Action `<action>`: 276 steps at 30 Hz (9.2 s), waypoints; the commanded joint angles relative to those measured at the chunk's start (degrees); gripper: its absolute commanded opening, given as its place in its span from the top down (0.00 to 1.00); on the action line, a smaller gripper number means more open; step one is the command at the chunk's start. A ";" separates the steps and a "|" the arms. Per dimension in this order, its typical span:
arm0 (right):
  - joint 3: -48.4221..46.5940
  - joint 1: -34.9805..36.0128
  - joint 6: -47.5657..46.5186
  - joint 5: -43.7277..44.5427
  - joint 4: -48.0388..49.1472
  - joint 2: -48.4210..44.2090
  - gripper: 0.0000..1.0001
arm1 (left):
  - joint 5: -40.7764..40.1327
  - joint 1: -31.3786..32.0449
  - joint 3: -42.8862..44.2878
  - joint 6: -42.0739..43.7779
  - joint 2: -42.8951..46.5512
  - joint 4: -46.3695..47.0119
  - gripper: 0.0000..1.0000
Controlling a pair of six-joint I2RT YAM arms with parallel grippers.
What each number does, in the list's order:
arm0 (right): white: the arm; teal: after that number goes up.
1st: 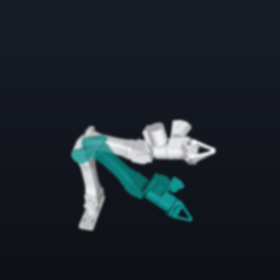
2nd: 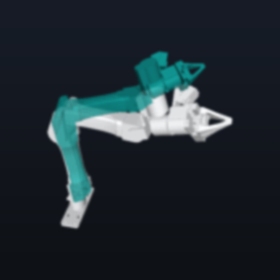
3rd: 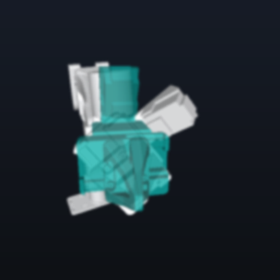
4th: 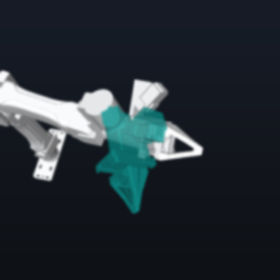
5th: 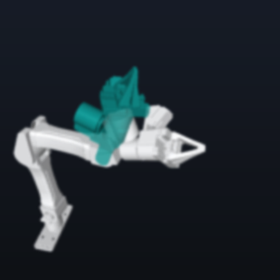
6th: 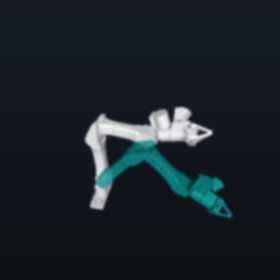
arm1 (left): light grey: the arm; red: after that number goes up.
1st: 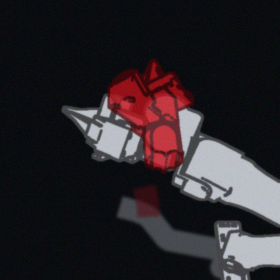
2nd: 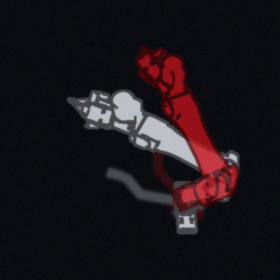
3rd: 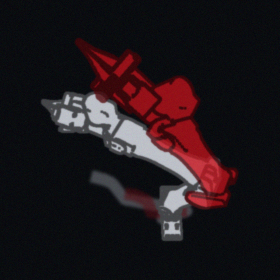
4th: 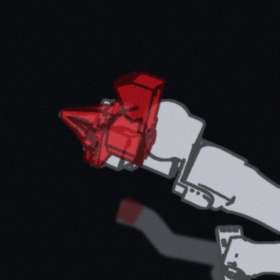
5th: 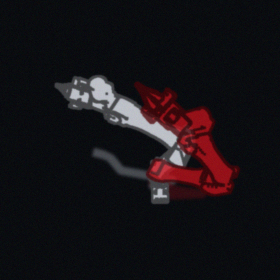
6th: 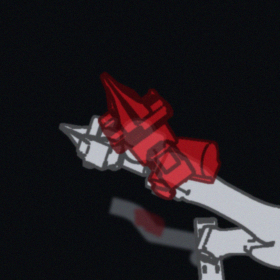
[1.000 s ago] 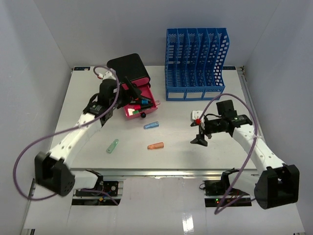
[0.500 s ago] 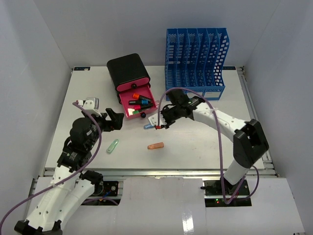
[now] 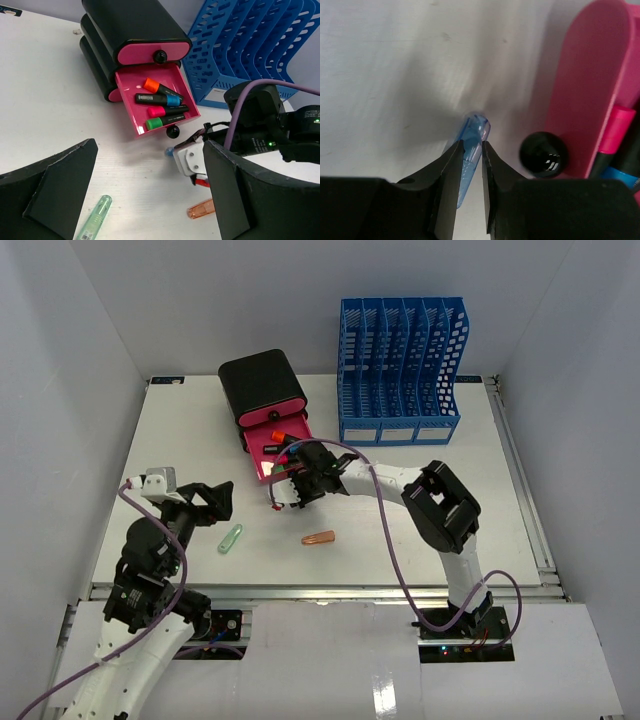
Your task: Organize the desk
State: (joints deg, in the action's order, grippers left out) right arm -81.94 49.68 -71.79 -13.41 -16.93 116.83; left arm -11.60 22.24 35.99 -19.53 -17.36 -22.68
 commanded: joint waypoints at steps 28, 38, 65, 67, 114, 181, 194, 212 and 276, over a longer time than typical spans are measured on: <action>-15.04 -0.04 5.83 19.87 28.00 10.43 0.38 | -2.02 -0.27 -0.57 -0.84 1.39 -1.25 0.02; -21.06 -3.04 7.55 17.70 31.17 15.78 0.20 | -1.12 -0.27 -0.63 -1.04 -0.17 -1.05 0.02; -14.84 -11.09 16.84 -16.32 12.77 0.70 0.26 | 0.24 -0.27 -0.98 -2.27 0.08 -1.14 0.02; -16.78 -11.09 10.45 -21.26 6.49 1.57 0.44 | 0.10 -0.19 -0.99 -2.27 0.14 -1.14 0.02; -21.08 -6.34 12.03 -11.51 11.39 9.14 0.40 | 7.31 -0.20 -5.15 -12.96 -6.17 5.55 0.02; 33.88 -42.56 58.32 -44.00 23.96 -56.73 0.31 | -15.41 0.66 28.52 -41.80 -103.30 55.52 0.42; 34.49 -42.83 58.08 -44.42 24.05 -56.80 0.31 | -12.02 0.53 17.94 -40.83 -96.01 59.38 0.82; 35.23 -43.13 50.64 -47.48 20.42 -55.36 0.29 | -4.43 2.37 0.84 -41.11 -81.52 60.70 0.64; -3.18 -5.70 42.41 6.01 7.60 1.80 0.27 | 4.79 1.13 0.44 -29.36 -14.65 -19.76 0.03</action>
State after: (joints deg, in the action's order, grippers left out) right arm -82.63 44.55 -27.70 -9.61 -7.02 115.51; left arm -6.06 23.42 34.37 -46.80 -31.23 -39.45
